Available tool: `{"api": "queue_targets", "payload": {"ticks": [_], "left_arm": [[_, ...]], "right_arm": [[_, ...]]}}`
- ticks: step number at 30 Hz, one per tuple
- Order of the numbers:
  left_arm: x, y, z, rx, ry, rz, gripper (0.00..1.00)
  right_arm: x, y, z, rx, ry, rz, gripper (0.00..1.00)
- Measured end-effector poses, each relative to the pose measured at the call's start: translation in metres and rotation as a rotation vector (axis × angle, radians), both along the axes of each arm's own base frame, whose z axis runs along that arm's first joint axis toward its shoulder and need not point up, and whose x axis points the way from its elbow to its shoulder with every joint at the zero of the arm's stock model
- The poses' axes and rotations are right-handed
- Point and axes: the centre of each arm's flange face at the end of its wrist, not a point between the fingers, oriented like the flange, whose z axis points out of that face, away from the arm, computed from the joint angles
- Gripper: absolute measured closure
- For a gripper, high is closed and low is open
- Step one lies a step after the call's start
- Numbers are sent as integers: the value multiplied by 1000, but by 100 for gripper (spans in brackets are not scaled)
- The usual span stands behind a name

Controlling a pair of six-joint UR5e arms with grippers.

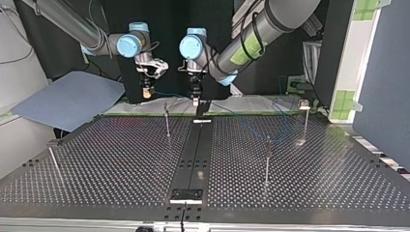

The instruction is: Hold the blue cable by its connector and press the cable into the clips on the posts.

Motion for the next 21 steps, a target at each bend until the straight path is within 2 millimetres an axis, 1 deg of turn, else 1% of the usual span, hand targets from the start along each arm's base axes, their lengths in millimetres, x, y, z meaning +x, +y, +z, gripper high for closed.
{"api": "queue_targets", "payload": {"ticks": [6,12,17,21], "left_arm": [[1,-1,-10,4,-7,5,99],[0,-2,-33,42,20,11,99],[5,-8,-46,53,25,12,99],[11,-15,-44,51,19,21,99]], "right_arm": [[-21,-17,-4,-3,14,3,100],[-39,-36,0,-16,10,-6,100],[-41,-43,2,-26,14,4,100],[-37,-45,4,-27,15,31,100]]}}
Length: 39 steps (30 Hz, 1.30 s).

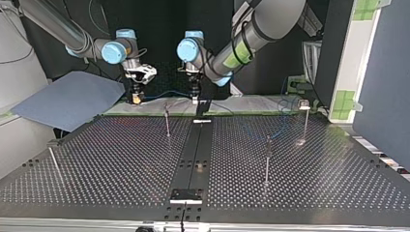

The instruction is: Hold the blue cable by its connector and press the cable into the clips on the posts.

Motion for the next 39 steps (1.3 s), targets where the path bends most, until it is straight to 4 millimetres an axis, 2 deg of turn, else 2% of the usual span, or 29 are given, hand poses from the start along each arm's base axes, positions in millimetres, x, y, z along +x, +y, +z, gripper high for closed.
{"api": "queue_targets", "payload": {"ticks": [9,20,28,38,39], "left_arm": [[14,-19,19,-21,-33,26,99],[17,-41,-7,11,-4,9,99],[15,-45,-9,-7,-5,18,99],[11,-48,-10,-29,2,12,99],[11,-48,-9,-29,2,10,96]], "right_arm": [[-1,-7,3,-3,-7,0,100],[4,-16,9,-10,15,30,100],[11,-13,9,11,55,71,100],[6,-25,14,12,7,71,100],[7,-27,15,11,3,77,100]]}}
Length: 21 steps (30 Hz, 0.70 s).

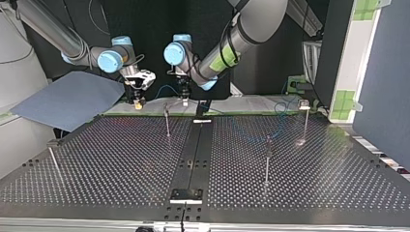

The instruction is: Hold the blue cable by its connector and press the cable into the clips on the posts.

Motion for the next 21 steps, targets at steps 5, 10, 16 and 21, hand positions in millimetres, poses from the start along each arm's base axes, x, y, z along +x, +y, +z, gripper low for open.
{"api": "queue_targets", "payload": {"ticks": [5,10,16,21], "left_arm": [[0,0,-1,5,8,-20,96],[1,-1,-1,24,32,-56,96],[1,-6,0,56,65,-109,96],[1,-5,-2,77,96,-141,96]], "right_arm": [[2,-5,3,-5,-9,15,100],[3,-7,4,-6,-10,17,100],[3,-9,6,-3,-10,14,100],[-1,-12,6,-2,-6,-10,100]]}}
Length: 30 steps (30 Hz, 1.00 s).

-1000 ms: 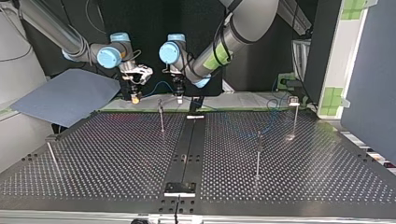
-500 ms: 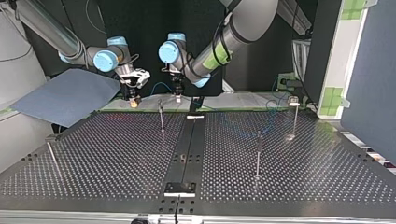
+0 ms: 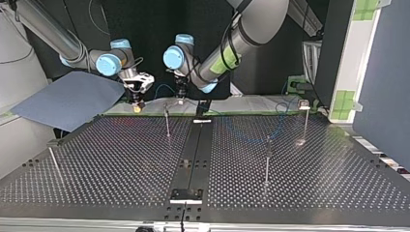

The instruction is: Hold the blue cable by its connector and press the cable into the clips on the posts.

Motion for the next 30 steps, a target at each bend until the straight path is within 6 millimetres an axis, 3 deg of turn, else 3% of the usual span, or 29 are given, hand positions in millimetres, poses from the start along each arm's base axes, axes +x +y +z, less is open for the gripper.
{"api": "queue_targets", "payload": {"ticks": [30], "left_arm": [[26,-3,19,-57,-38,24,100]], "right_arm": [[-22,-20,2,-15,-4,-68,100]]}}
